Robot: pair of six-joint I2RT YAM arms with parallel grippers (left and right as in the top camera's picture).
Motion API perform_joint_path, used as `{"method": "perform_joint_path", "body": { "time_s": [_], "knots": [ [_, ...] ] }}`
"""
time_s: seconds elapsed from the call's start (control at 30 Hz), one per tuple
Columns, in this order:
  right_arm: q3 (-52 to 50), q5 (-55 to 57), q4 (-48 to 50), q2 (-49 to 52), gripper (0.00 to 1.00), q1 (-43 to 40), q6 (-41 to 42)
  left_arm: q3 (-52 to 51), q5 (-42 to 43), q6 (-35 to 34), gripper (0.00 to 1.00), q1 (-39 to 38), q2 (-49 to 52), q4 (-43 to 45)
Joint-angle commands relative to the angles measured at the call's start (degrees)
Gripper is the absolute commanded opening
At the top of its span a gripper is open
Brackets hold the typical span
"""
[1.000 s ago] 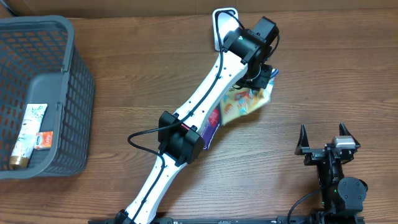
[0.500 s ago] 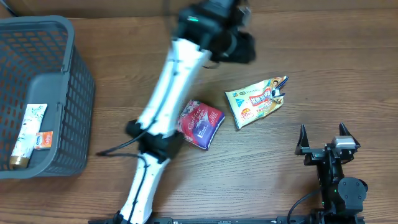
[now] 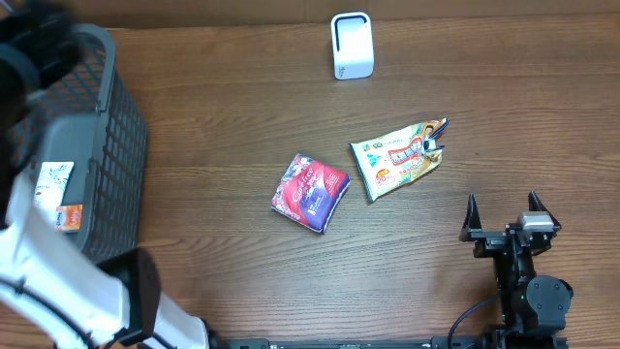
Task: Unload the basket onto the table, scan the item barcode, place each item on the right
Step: 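Reach the left gripper into the basket and grasp the orange Kleenex box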
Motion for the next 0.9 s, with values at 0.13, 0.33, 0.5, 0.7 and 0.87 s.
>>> {"method": "perform_joint_path", "body": {
  "time_s": [0.13, 0.33, 0.5, 0.7, 0.87],
  "knots": [
    [-0.6, 0.1, 0.3, -0.5, 1.0, -0.3, 0.2, -7.0, -0.6, 4.7, 0.67, 18.8, 0.1, -1.2],
    [-0.6, 0.1, 0.3, -0.5, 1.0, -0.3, 0.2, -25.9, -3.8, 4.2, 0.68, 20.8, 0.1, -1.2],
    [-0.6, 0.1, 0.3, -0.5, 1.0, -0.3, 0.2, -41.5, -4.1, -0.4, 0.7, 20.7, 0.9, 1.5],
    [-0.6, 0.1, 0.3, -0.5, 1.0, -0.3, 0.2, -58.7, -3.3, -0.5, 0.69, 20.7, 1.4, 8.4],
    [-0.6, 0.1, 0.3, -0.5, 1.0, -0.3, 0.2, -69.0, -4.3, -0.8, 0.71, 20.7, 1.3, 17.1]
  ]
}}
